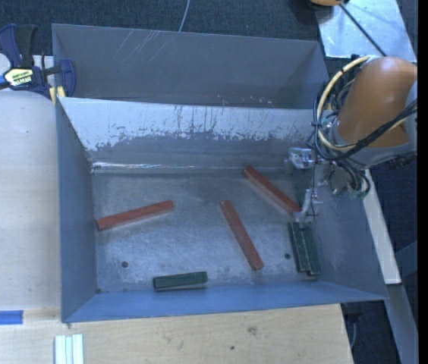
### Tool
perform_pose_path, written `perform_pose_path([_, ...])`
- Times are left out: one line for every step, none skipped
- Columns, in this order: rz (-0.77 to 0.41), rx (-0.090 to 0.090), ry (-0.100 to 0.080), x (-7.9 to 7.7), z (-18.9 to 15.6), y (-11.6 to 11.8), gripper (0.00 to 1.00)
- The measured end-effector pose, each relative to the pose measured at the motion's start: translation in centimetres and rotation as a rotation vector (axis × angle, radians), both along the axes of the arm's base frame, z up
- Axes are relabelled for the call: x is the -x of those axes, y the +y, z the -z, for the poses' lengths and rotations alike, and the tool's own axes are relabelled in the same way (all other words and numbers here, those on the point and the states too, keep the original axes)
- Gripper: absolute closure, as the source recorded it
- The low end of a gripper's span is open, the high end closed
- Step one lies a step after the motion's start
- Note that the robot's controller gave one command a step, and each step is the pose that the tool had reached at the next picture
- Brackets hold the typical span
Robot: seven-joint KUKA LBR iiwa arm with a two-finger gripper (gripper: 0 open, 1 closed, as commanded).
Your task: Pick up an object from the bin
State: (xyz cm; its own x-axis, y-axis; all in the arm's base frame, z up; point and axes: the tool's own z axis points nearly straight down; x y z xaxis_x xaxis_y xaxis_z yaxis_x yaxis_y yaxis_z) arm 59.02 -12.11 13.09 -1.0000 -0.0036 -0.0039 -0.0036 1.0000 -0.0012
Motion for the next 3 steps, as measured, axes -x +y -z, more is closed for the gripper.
perform_pose_path([0.000,0.000,0.000,0.0,0.0,0.0,0.00])
perform_pose_path([0.110,-0.001,0.000,1.4,6.0,0.4,1.00])
perform_pose_path([0.110,-0.001,0.000,1.4,6.0,0.4,1.00])
